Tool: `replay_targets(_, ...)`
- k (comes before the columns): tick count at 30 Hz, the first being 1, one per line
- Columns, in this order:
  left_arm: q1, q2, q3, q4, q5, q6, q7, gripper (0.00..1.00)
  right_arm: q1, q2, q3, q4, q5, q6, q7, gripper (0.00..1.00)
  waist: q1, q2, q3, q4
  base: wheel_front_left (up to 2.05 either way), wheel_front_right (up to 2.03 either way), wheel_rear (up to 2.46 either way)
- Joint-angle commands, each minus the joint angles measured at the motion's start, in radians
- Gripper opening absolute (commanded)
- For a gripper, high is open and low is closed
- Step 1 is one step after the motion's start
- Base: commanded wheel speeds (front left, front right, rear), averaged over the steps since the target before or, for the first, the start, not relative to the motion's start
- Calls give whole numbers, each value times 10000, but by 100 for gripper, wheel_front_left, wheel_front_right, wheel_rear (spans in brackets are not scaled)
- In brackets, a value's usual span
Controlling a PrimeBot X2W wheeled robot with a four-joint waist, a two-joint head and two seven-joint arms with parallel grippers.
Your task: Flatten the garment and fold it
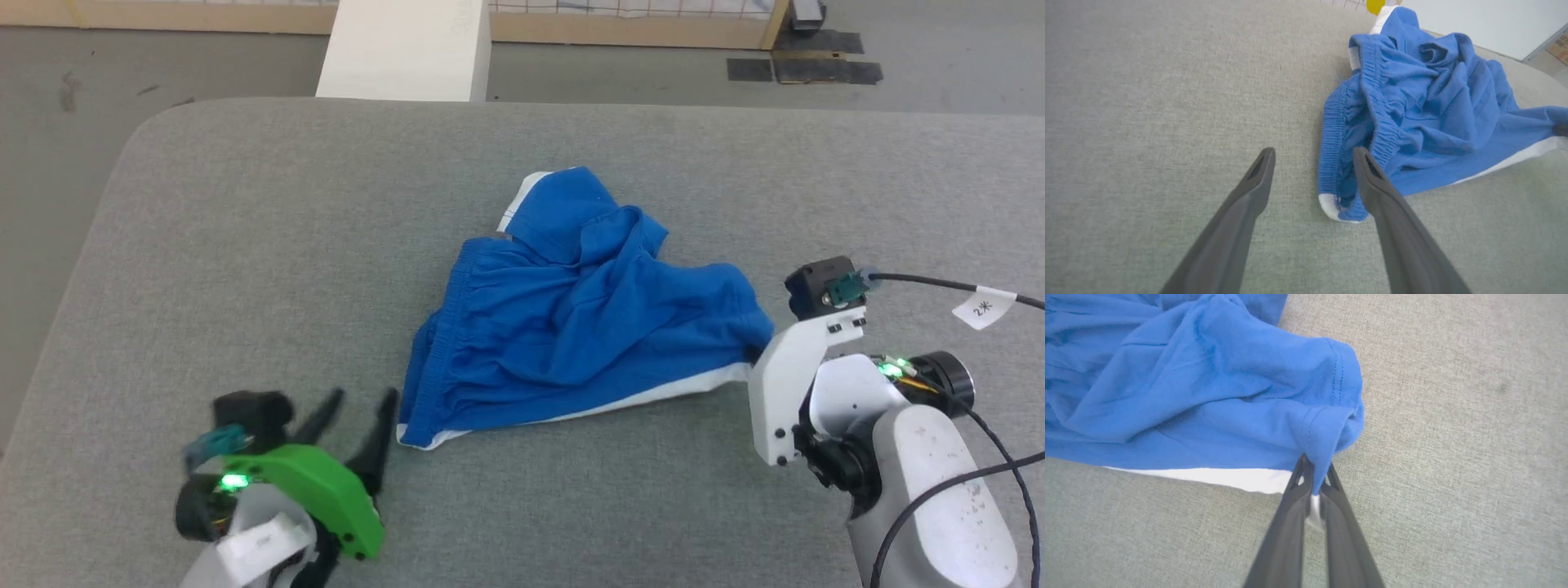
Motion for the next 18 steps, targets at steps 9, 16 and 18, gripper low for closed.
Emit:
replay_targets(9,-790,702,-858,-1268,-619,638,4539,100,313,-5,74,-268,136,33,81,0,-1,0,203,-88,0,0,0)
replay_targets(16,-1485,677,-1145,-803,-496,906,5469,100,259,-5,167,-308,217,33,35,0,-1,0,445,-182,0,0,0)
replay_targets(18,-1606,581,-1217,-501,-499,957,5576,100,217,-5,187,-315,237,33,16,0,-1,0,527,-222,0,0,0)
